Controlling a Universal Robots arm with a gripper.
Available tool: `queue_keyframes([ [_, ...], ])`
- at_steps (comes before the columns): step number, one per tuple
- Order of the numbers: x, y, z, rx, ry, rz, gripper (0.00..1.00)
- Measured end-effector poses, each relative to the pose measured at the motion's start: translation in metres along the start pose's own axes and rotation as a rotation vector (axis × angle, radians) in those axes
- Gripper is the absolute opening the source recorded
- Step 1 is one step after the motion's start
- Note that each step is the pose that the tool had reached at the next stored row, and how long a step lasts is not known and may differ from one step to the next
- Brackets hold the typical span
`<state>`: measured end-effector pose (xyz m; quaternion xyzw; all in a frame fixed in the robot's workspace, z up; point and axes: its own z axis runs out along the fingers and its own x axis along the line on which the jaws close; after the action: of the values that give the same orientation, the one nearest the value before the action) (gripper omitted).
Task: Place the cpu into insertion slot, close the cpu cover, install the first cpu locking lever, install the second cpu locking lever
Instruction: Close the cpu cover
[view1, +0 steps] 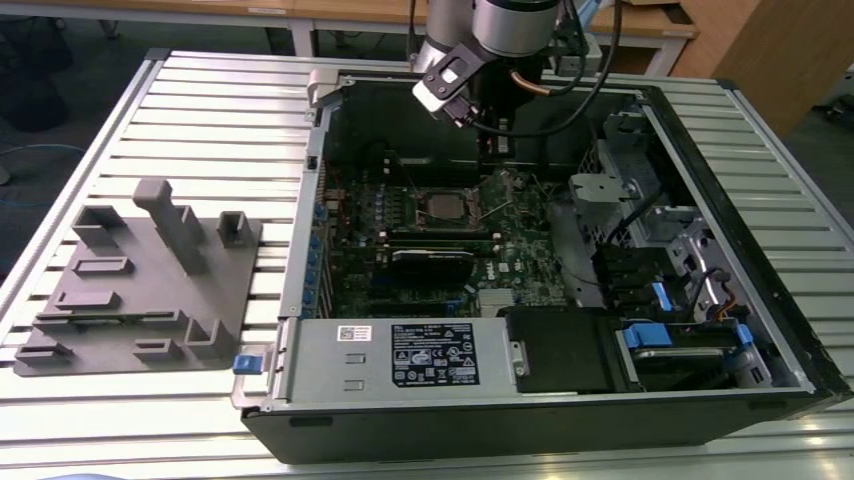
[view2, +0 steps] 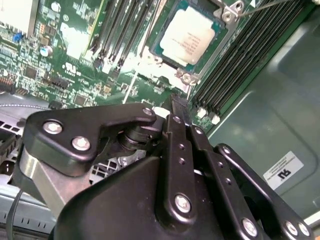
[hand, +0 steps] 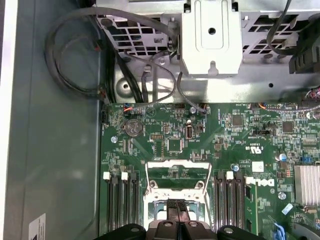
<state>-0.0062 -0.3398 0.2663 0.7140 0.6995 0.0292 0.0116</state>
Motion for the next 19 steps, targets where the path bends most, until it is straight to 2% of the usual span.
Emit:
queue_keyframes([
  [6, 0.0001, 0.0016, 0.0, -0.0001, 0.0001, 0.0, 0.11],
  [14, 0.0002, 0.0019, -0.0053, 0.0, 0.0, 0.0, 0.11],
  [19, 0.0002, 0.0027, -0.0057, 0.0, 0.0, 0.0, 0.11],
])
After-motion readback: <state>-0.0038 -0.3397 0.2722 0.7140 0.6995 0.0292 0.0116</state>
